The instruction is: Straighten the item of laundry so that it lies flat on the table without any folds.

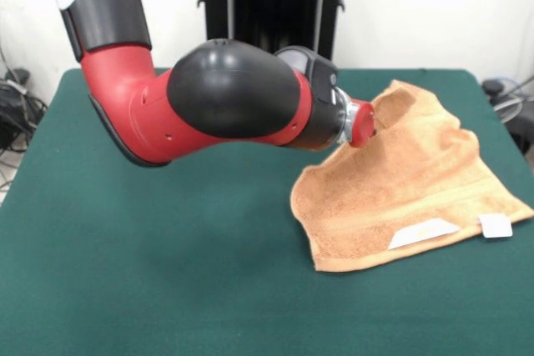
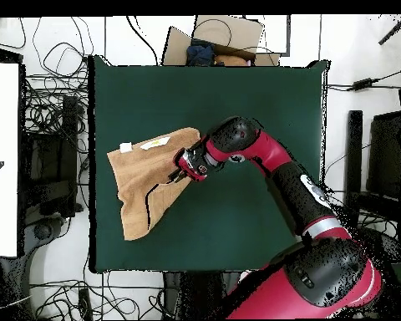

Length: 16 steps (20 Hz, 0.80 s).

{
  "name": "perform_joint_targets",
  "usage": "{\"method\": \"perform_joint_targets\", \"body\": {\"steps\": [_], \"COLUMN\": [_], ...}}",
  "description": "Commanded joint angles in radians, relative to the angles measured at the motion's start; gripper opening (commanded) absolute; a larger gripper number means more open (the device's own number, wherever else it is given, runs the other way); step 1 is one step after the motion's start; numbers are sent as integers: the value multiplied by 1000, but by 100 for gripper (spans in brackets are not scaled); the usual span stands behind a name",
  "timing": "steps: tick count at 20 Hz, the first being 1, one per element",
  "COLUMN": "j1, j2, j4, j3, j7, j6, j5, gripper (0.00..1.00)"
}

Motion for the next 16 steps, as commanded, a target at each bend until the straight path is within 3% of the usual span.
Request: {"method": "perform_joint_targets", "body": {"steps": [1,11,16], "j1": [-5,-22,-79], "j2": [6,13,-31], "j4": [-4,18,134], "j3": [-31,-22,-19], "j7": [-139,-150,-146], "j6": [60,66,3], "j5": [-9,1,-15], "gripper": [0,0,0]}}
